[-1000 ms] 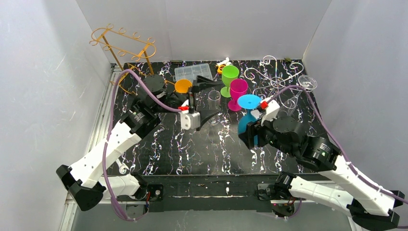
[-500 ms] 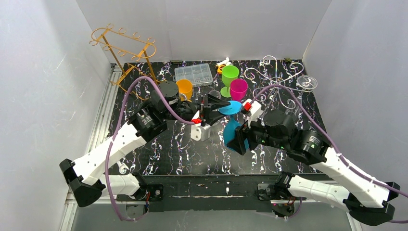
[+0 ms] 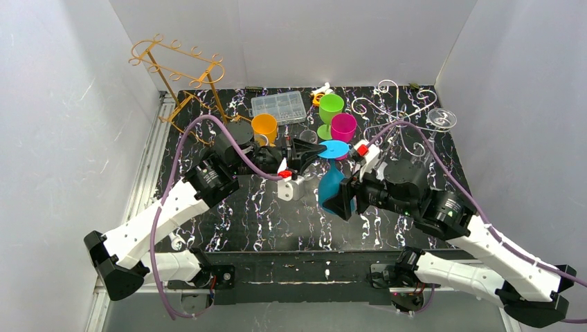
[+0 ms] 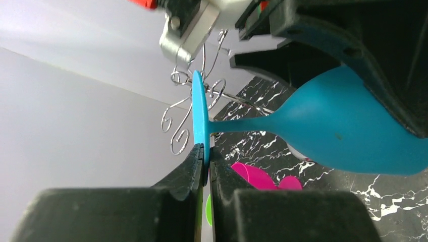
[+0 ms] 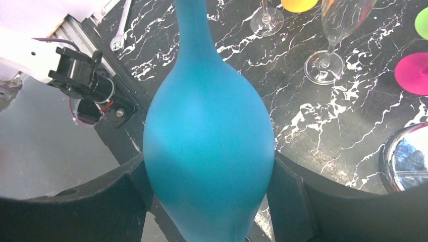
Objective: Place the wine glass upside down on the wine glass rack
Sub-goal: Adjust the wine glass.
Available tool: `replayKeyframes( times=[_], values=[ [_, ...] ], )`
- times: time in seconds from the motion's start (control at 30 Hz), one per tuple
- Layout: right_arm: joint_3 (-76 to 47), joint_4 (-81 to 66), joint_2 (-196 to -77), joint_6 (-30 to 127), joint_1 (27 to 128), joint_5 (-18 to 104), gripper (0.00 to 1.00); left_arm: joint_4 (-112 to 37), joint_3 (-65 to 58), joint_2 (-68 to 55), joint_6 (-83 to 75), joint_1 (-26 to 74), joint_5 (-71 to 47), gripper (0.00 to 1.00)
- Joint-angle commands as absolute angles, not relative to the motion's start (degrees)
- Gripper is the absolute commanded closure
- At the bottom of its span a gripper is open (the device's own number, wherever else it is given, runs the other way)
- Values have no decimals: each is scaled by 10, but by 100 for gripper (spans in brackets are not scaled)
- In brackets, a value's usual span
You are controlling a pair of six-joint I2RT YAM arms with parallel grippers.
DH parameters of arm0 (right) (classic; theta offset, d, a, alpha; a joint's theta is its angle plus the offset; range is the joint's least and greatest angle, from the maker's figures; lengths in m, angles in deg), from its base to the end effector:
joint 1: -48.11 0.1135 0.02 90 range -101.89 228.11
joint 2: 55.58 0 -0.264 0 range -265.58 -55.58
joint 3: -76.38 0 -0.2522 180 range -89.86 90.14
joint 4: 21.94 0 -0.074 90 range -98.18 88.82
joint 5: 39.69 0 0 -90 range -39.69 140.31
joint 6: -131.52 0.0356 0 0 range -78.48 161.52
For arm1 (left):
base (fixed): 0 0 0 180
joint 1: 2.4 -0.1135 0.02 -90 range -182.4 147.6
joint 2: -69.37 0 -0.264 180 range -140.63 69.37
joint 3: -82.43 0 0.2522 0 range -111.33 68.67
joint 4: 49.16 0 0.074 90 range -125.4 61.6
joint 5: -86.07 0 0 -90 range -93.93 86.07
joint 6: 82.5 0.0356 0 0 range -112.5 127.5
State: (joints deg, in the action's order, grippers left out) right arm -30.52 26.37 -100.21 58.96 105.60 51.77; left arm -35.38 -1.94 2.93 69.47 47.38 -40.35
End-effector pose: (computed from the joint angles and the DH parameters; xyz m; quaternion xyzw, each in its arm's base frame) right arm 0.0851 0.1318 0.3820 -0.2733 0.7713 0.3413 0.4625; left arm 0.1497 -0.2097 0.4406 0.6639 0.1735 -0.1378 0.7142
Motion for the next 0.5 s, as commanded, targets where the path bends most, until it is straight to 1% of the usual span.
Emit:
replayKeyframes(
  times=[0.0, 0.1, 0.17, 0.2, 0.23, 0.27, 0.3, 0.33, 0.47],
  values=[
    [-344, 203, -944, 614, 1057, 574, 64, -378, -7, 53, 691, 475, -388, 100],
    [-382, 175, -897, 637, 1057, 627, 64, -381, 4, 62, 700, 475, -380, 100],
    [-405, 156, -871, 648, 1057, 652, 67, -380, 7, 65, 700, 475, -378, 100],
    [-413, 152, -863, 654, 1057, 662, 68, -380, 9, 65, 701, 475, -379, 89],
    [-418, 149, -858, 657, 1057, 670, 70, -380, 9, 65, 702, 475, -382, 63],
    [-423, 151, -855, 662, 1057, 681, 72, -379, 9, 65, 704, 475, -386, 27],
    [-425, 156, -853, 668, 1057, 693, 74, -379, 10, 65, 705, 475, -389, 8],
    [-429, 163, -850, 673, 1057, 708, 75, -380, 9, 65, 703, 476, -391, 3],
    [-470, 174, -793, 689, 1057, 782, 79, -380, -3, 62, 675, 476, -376, 2]
  ],
)
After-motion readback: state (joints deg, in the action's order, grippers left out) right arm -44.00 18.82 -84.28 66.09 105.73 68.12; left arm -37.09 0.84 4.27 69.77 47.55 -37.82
